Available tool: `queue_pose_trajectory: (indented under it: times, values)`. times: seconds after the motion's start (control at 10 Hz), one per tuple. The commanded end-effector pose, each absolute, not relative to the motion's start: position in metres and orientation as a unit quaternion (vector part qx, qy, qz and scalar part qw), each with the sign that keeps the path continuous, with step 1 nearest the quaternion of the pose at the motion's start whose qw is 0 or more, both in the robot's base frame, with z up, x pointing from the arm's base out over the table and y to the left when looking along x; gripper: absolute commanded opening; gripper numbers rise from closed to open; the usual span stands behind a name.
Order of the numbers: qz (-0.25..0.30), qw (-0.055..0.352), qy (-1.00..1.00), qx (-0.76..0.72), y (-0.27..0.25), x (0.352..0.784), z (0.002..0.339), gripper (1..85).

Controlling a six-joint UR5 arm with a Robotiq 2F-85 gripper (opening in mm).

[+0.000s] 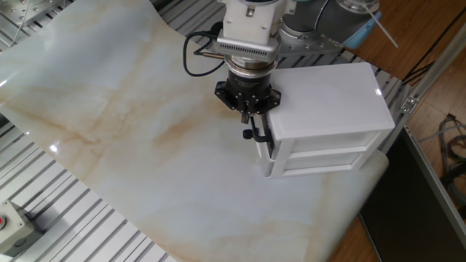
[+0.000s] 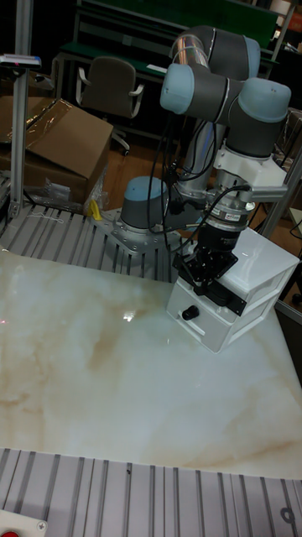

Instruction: Put things in the drawer

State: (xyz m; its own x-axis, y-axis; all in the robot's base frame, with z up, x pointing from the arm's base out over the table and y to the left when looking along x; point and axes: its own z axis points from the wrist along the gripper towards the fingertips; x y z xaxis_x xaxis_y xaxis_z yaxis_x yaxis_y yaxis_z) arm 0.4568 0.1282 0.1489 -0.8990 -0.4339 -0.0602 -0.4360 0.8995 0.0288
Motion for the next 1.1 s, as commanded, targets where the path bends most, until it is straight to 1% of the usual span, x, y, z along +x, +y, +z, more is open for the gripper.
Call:
queue_pose_trajectory:
  times: [0.0, 0.1, 0.3, 0.5, 0.7, 0.8, 1.0]
  values:
    - [0.015, 0.024, 0.971, -0.237, 0.119, 0.464, 0.155, 1.0]
    - [0.002, 0.024, 0.969, -0.244, 0.111, 0.468, 0.156, 1.0]
    - [-0.004, 0.032, 0.971, -0.239, 0.105, 0.478, 0.161, 1.0]
    - [-0.004, 0.043, 0.979, -0.199, 0.093, 0.496, 0.172, 1.0]
    - [-0.020, 0.047, 0.985, -0.165, 0.057, 0.516, 0.187, 1.0]
    - [-0.030, 0.048, 0.986, -0.154, 0.029, 0.526, 0.197, 1.0]
    - [-0.015, 0.064, 0.991, -0.112, -0.004, 0.538, 0.209, 1.0]
